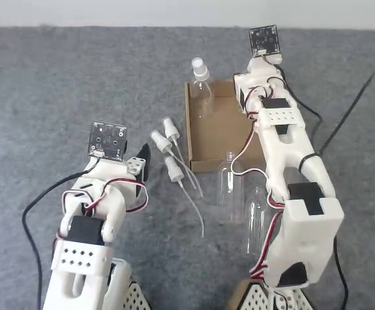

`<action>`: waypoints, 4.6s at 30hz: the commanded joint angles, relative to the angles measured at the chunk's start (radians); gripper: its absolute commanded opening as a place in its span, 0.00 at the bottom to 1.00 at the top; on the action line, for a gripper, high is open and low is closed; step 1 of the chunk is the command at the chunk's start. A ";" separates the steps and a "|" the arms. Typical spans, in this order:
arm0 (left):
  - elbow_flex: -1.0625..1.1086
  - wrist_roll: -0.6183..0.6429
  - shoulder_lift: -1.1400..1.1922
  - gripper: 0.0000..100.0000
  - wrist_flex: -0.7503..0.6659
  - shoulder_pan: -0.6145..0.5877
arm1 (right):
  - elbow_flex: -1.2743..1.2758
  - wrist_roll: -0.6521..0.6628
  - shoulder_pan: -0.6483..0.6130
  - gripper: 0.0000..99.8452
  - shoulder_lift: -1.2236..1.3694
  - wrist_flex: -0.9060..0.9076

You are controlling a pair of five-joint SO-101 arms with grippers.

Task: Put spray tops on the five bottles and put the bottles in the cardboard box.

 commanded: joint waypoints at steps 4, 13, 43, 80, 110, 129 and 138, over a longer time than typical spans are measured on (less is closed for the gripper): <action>-0.008 0.003 -0.002 0.14 -0.028 -0.003 | -0.052 -0.006 -0.015 0.22 -0.022 0.033; -0.008 0.003 -0.002 0.14 -0.028 -0.005 | -0.072 -0.006 -0.013 0.22 -0.022 0.038; -0.008 0.003 -0.002 0.14 -0.029 -0.005 | -0.094 -0.006 -0.007 0.22 -0.536 0.575; -0.005 0.003 -0.002 0.14 -0.026 -0.005 | 1.128 -0.008 -0.004 0.19 -1.825 0.868; 0.008 0.006 -0.002 0.14 -0.031 0.002 | 1.628 -0.008 -0.008 0.06 -2.201 0.975; 0.008 0.006 -0.002 0.14 -0.031 -0.003 | 1.628 -0.008 -0.008 0.06 -2.201 0.975; 0.008 0.006 -0.002 0.14 -0.031 -0.003 | 1.628 -0.008 -0.008 0.06 -2.201 0.975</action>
